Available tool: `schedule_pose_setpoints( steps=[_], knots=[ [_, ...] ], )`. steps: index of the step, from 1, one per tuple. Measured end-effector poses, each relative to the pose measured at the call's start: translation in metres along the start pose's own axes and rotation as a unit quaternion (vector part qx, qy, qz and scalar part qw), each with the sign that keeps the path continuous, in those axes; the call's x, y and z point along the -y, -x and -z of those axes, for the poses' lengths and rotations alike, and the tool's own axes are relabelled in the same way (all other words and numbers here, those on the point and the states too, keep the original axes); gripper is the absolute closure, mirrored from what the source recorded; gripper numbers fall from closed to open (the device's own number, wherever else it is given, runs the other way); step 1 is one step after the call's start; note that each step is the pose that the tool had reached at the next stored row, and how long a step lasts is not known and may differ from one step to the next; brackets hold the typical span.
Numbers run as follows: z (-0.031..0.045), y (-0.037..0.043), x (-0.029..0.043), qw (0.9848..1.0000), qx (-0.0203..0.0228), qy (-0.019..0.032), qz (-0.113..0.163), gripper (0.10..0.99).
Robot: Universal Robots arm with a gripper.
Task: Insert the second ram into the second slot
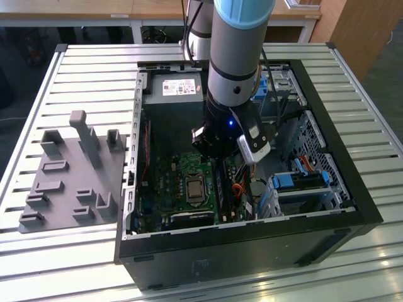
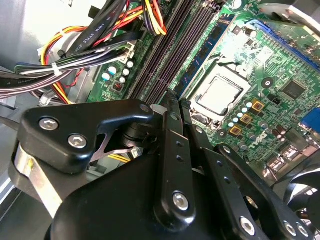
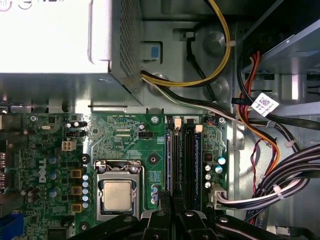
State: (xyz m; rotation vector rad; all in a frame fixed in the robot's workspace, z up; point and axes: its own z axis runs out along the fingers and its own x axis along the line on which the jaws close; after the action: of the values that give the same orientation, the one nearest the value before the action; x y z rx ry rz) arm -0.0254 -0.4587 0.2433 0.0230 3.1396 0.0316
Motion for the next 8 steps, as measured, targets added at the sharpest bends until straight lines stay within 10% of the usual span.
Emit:
schedule_pose_setpoints(
  steps=[8],
  knots=[
    [-0.0015, 0.0, 0.0, 1.0, 0.0, 0.0, 0.0, 0.949]
  ],
)
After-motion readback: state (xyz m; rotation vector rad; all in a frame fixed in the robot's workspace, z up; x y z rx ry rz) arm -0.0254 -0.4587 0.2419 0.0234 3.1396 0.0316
